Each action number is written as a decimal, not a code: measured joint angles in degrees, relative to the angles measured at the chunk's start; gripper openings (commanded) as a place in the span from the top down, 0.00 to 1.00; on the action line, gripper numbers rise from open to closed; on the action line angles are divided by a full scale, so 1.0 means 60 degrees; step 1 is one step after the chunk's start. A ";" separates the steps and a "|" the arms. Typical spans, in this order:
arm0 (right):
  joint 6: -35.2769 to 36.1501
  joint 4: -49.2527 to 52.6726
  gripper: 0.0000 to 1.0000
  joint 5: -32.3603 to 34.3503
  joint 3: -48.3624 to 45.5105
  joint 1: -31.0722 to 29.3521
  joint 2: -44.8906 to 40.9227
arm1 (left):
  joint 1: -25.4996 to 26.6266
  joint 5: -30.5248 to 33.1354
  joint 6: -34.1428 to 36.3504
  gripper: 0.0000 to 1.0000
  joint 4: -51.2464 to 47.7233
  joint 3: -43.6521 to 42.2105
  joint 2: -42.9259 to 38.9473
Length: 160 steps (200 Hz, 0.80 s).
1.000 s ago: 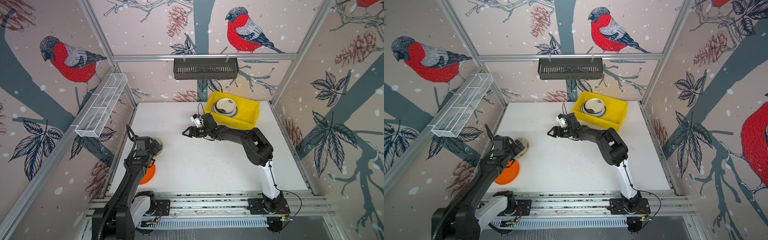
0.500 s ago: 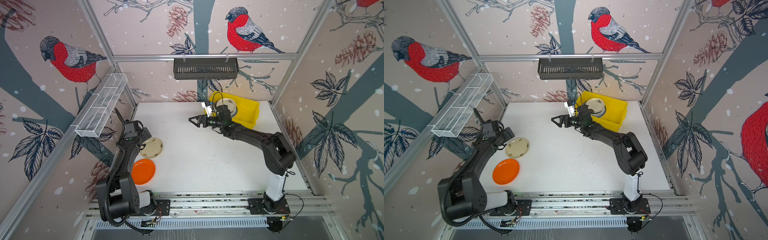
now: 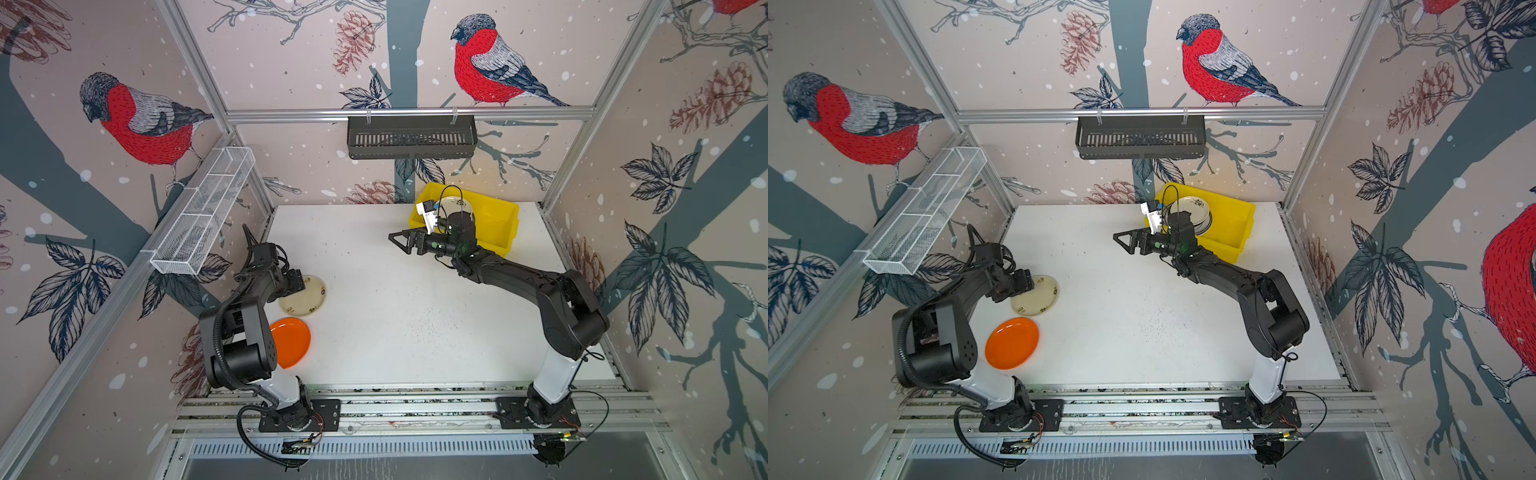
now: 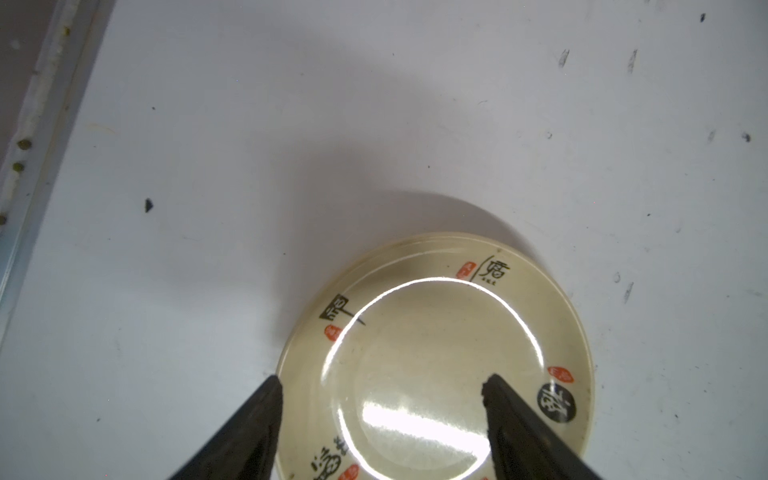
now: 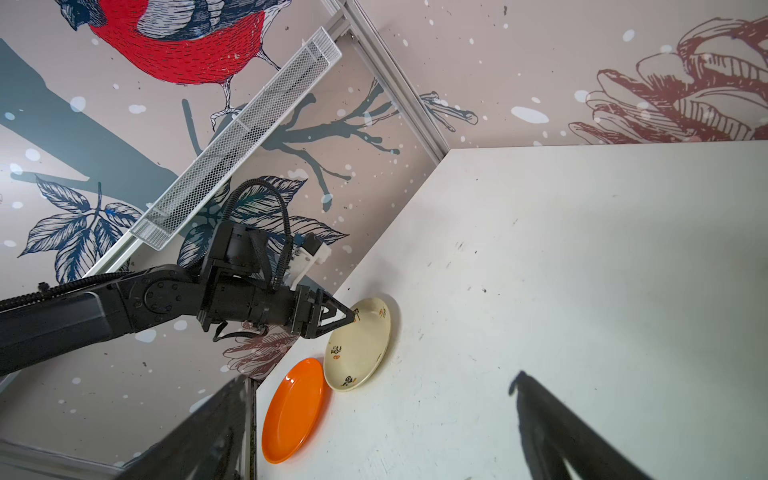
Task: Place the plates into the plastic bin on the countertop
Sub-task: 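Close the left gripper on the character-printed plate's rim and tilt it upright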
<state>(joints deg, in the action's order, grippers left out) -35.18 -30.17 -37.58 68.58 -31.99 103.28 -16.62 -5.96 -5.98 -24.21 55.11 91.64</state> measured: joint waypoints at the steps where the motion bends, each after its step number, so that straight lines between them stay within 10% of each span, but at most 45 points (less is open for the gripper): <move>1: 0.0000 -0.0007 0.00 -0.0011 -0.0011 0.0011 -0.0011 | 0.0000 0.0000 0.0004 0.23 -0.0015 0.0000 0.0004; 160: 0.0364 0.0113 0.00 -0.0393 -0.0251 0.0168 -0.0361 | -0.0973 -0.0477 0.0273 0.41 -0.0109 0.0131 0.1005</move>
<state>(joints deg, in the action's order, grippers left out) -32.99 -29.50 -39.94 67.07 -30.98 101.12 -22.46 -8.82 -4.34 -24.86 55.90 97.67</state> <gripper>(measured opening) 0.998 0.610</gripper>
